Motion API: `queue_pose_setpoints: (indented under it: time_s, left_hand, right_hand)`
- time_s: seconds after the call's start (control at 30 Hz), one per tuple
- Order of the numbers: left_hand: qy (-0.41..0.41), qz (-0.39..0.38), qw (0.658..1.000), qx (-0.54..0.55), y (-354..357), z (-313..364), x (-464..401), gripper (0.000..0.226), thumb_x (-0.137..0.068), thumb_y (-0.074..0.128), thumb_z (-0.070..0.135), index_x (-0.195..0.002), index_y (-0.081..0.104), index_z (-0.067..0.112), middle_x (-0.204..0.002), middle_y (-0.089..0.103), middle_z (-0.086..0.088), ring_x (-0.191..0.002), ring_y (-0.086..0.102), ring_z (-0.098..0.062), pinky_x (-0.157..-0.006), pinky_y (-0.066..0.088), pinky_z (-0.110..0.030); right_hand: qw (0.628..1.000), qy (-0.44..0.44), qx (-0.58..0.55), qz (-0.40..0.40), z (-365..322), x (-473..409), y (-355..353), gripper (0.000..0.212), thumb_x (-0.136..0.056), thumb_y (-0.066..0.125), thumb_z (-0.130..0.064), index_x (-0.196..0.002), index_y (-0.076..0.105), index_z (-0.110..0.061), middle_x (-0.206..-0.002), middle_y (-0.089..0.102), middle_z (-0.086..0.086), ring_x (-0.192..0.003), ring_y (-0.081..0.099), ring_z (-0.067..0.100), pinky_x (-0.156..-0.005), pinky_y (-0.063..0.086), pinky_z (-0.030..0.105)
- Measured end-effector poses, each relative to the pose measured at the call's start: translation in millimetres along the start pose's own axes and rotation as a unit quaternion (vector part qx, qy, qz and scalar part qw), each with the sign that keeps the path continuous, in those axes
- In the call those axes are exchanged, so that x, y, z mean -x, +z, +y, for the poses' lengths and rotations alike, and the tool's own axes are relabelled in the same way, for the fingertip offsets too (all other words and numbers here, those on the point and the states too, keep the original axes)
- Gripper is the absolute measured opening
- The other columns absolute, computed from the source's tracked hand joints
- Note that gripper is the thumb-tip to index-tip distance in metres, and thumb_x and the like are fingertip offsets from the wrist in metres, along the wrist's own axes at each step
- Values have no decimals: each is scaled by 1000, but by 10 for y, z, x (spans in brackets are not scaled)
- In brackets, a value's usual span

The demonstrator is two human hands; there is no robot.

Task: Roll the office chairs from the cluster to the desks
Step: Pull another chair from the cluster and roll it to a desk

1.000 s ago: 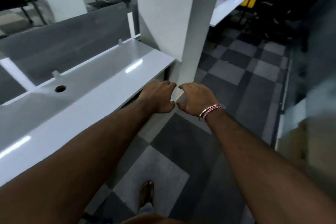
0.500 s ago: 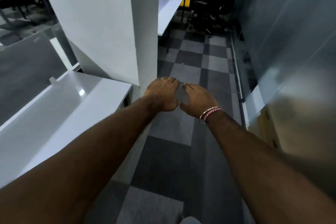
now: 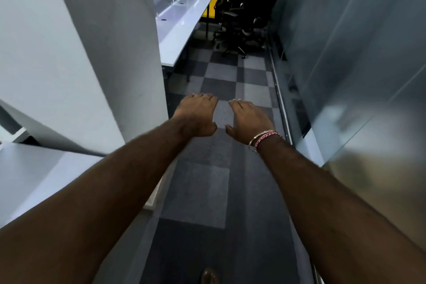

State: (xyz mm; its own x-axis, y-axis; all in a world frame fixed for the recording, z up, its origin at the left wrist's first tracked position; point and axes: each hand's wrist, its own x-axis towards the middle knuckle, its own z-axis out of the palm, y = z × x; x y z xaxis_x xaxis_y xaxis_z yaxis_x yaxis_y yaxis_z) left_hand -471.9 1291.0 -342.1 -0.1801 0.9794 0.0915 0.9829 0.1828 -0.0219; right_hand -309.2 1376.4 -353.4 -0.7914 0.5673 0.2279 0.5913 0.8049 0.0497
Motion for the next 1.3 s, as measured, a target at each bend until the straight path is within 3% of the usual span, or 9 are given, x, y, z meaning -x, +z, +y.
queue_pose_setpoints:
  time_s: [0.5,0.8,1.0,1.3]
  left_hand:
    - [25,43,998,-42,354,-859,-3189,66,-92,66,48,-149,47,19,-148,56,-6,-133,54,-26,-111,43,-48]
    - [46,54,997,-34,375,-1629,-5028,61,-89,66,51,-140,53,21,-131,64,-3,-117,62,-23,-102,49,-44]
    - [47,51,997,-40,577,-1825,-6121,59,-89,67,46,-141,53,21,-136,64,-4,-121,62,-24,-104,48,-44]
    - [41,73,995,-60,644,-1775,-8196,58,-87,67,44,-139,55,20,-133,64,-4,-120,62,-24,-102,49,-43]
  right_hand:
    - [998,63,7,6,1423,-2854,815,79,-85,67,-50,-148,39,-12,-148,48,10,-136,44,24,-114,37,39]
    - [995,95,1,20,2121,-4590,1114,76,-82,68,-47,-143,43,-10,-143,51,9,-134,45,23,-113,36,37]
    - [995,97,1,27,2731,-5455,1439,77,-83,66,-46,-145,42,-9,-147,49,11,-138,42,23,-116,33,36]
    - [996,80,4,40,4189,-7002,1798,71,-86,64,-44,-144,44,-9,-144,51,10,-135,45,23,-116,33,35]
